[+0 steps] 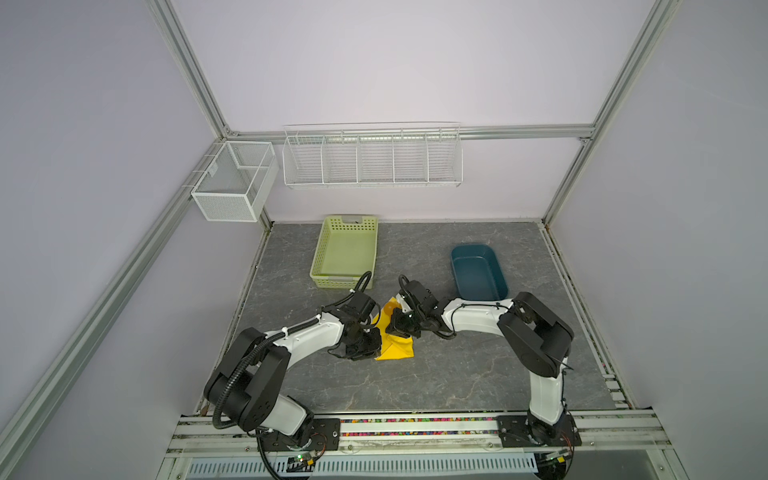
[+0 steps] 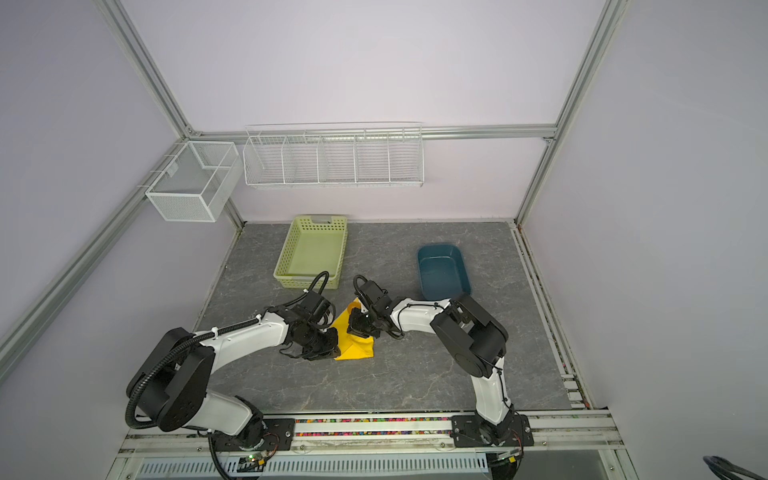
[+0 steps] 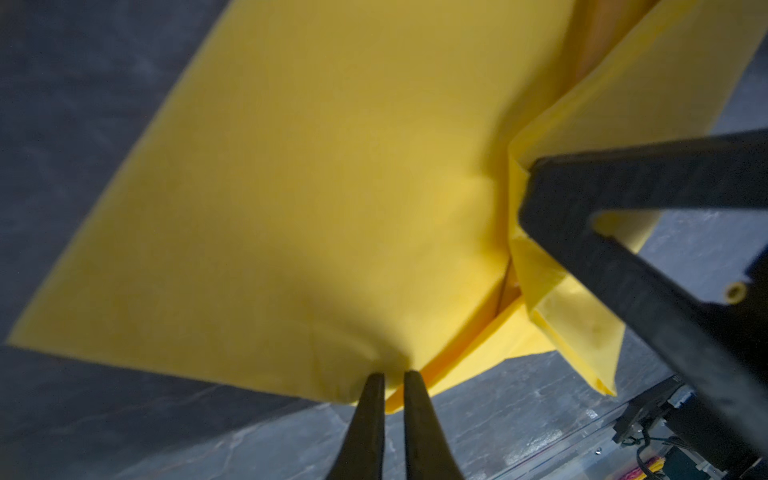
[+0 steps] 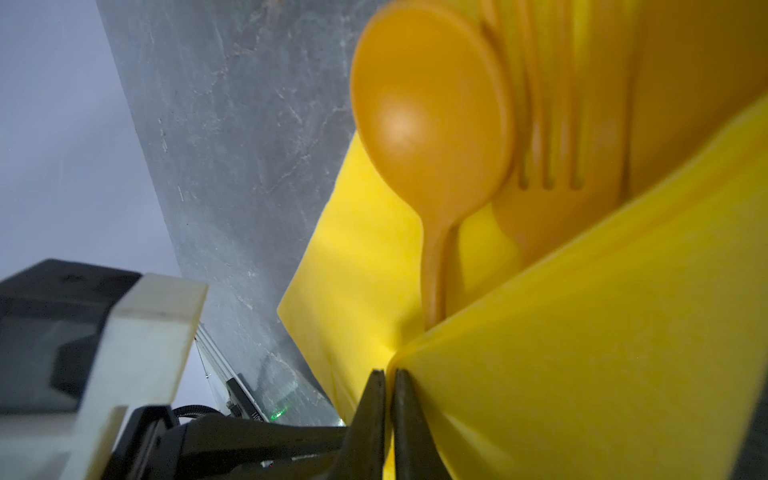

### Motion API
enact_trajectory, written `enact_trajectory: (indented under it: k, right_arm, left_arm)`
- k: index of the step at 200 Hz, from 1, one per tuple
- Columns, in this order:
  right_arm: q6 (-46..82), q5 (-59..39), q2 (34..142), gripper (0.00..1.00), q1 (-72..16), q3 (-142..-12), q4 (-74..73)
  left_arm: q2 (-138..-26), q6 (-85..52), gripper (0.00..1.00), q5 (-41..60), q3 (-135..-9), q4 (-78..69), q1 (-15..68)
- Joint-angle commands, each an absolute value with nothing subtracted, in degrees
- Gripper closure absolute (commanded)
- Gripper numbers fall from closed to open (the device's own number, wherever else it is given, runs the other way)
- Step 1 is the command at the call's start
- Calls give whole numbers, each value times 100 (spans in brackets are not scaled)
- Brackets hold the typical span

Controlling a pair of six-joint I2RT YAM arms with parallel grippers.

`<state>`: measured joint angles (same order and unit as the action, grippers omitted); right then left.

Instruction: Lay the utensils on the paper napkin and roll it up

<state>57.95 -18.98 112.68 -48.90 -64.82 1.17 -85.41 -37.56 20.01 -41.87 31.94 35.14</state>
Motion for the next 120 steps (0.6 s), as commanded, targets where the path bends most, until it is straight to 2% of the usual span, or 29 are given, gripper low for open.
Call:
enact_trajectory:
  k: [1, 39, 64, 93, 120]
  right_arm:
    - [5923, -1986, 11412, 89, -4922, -6409, -2]
    - [5931, -2017, 11485, 88, -4923, -6407, -16]
    - [5947, -2070, 11531, 84, -4926, -6407, -4]
    - [5935, -2076, 11513, 70, -4923, -6403, 32]
    - [5912, -2066, 11478, 62, -4922, -6431, 97]
  left_arm:
    - [-8587, -3691, 87, 2060, -4148, 3155, 3498]
    - [-8604, -3704, 87, 2074, -4155, 3139, 3498]
    - [-8605, -3701, 87, 2070, -4173, 3146, 3498]
    - [-8492, -3672, 87, 2012, -4249, 3260, 3496]
    - [-8287, -3600, 87, 1868, -4355, 3477, 3376]
